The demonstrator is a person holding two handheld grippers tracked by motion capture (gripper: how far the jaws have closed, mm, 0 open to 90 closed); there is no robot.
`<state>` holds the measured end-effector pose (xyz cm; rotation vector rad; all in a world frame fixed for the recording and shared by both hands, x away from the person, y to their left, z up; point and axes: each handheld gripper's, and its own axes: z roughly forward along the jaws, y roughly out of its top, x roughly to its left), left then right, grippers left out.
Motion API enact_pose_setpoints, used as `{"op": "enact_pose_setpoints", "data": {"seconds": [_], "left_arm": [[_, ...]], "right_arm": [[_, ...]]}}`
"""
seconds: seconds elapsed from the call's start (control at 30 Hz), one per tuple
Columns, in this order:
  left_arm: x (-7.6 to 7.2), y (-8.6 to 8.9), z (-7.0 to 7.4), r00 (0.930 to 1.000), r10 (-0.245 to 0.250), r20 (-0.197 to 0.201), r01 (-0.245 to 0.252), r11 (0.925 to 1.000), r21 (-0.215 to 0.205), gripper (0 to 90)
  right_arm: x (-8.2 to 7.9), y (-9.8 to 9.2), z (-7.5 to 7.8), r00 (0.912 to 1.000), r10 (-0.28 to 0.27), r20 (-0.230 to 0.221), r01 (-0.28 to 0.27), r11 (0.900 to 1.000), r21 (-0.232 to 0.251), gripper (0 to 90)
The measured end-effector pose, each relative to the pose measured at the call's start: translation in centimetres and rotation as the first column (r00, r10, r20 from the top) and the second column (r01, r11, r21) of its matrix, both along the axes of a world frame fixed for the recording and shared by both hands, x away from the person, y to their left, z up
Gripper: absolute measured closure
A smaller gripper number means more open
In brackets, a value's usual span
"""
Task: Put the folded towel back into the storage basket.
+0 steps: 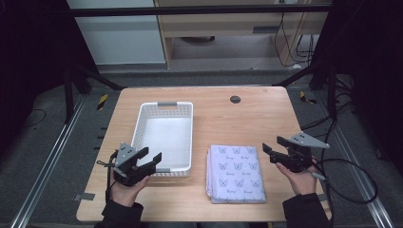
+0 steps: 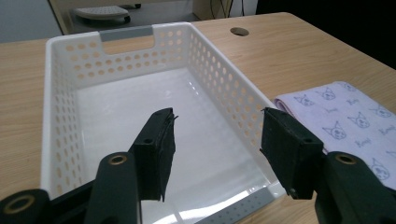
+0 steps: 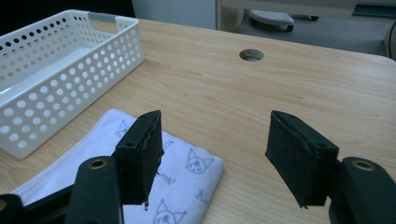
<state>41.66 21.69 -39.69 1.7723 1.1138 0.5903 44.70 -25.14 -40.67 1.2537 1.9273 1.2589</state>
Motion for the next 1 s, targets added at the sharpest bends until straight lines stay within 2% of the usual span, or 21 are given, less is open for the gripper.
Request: {"op": "enact_pose_setpoints", "data": {"seconds": [0.23,0.57,1.0], "left_arm": [[0.1,-2.2,0.3,0.999,-0.044,0.006,0.044,0.999,0.01,43.8],[0.4,-4.8,0.5,0.9959,-0.09,-0.008,0.091,0.9956,0.026,43.5],[0.3,-8.5,-0.4,0.9882,-0.148,-0.042,0.15,0.9874,0.052,43.7]], "right_arm": [[0.5,0.6,0.2,1.0,0.007,-0.005,-0.007,1.0,0.004,35.9],[1.2,0.9,0.1,0.9997,0.012,-0.021,-0.012,1.0,0.005,35.4],[2.1,1.1,0.0,0.9997,0.012,-0.019,-0.012,1.0,0.003,33.0]]}}
